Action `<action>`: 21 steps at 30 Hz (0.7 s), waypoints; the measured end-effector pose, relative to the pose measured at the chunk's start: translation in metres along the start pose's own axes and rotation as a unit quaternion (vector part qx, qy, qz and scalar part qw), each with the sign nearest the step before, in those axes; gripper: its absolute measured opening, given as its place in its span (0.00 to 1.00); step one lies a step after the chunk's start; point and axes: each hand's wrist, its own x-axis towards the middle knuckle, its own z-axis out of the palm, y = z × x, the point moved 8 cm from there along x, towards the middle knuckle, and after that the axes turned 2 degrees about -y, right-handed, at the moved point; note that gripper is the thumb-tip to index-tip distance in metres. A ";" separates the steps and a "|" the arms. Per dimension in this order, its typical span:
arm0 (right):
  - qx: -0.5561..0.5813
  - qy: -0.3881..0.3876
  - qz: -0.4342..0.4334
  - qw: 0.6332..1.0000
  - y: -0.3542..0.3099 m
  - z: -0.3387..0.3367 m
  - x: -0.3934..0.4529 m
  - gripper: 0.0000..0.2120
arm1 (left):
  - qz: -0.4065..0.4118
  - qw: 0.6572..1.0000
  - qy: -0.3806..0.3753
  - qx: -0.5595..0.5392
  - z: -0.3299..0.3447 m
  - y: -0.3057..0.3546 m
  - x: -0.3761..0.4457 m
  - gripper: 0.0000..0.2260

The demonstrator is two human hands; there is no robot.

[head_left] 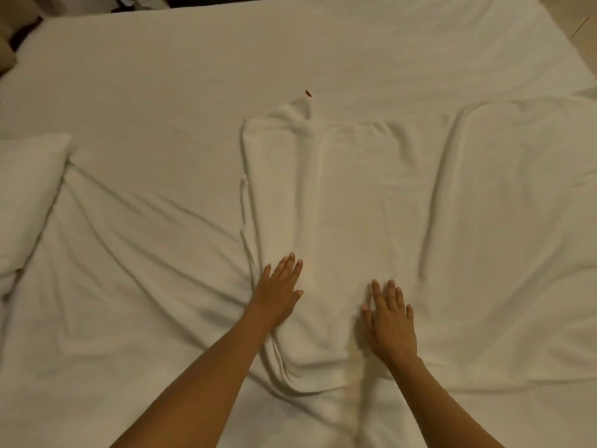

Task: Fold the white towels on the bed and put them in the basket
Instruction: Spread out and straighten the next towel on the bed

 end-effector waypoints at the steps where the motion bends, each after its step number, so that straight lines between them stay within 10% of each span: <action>1: -0.003 -0.007 -0.006 1.000 -0.009 0.009 -0.005 0.27 | 0.000 1.000 0.007 0.001 0.004 -0.004 -0.005 0.27; 11: -0.006 -0.049 -0.106 0.993 -0.088 0.084 -0.051 0.39 | -0.063 0.993 0.074 -0.065 0.000 -0.078 -0.016 0.26; 21: -0.003 -0.009 -0.142 0.990 -0.130 0.102 -0.049 0.29 | -0.036 0.994 0.102 0.020 -0.026 -0.116 0.029 0.27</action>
